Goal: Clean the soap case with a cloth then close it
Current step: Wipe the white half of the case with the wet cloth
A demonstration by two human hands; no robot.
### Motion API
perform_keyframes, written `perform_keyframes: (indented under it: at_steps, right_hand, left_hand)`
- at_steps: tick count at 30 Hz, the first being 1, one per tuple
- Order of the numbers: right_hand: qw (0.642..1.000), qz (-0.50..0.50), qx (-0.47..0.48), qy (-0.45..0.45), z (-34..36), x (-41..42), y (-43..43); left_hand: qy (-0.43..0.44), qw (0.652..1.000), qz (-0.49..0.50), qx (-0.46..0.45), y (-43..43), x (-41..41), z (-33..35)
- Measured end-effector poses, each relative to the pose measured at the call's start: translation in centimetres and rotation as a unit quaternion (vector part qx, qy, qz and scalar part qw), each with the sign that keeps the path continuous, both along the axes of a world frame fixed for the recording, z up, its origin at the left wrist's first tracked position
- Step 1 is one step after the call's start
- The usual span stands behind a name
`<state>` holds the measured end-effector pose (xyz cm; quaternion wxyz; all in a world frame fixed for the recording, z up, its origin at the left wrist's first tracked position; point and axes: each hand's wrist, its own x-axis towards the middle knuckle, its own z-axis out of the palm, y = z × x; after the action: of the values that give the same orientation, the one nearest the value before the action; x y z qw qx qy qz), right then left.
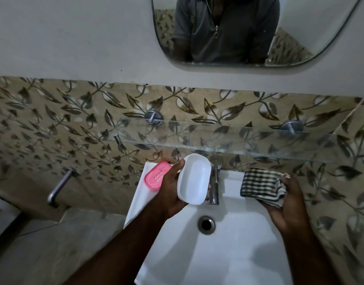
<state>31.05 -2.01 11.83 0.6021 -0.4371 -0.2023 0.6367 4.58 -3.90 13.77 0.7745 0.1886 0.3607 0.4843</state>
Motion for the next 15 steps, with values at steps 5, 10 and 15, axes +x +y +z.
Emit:
perform_keyframes:
  at_steps: [5,10,15]
  right_hand:
    - [0.975,0.119,0.036,0.183,3.7,-4.2,-5.0]
    - [0.993,0.113,0.023,0.012,4.8,-10.4,-7.6]
    - [0.998,0.059,0.029,-0.016,4.7,-15.2,-8.7]
  left_hand:
    - [0.121,0.992,-0.007,0.019,-0.9,0.8,-1.1]
    - [0.123,0.988,-0.072,0.054,-2.5,1.1,-0.9]
    - [0.106,0.990,-0.088,0.040,-2.8,-0.7,0.2]
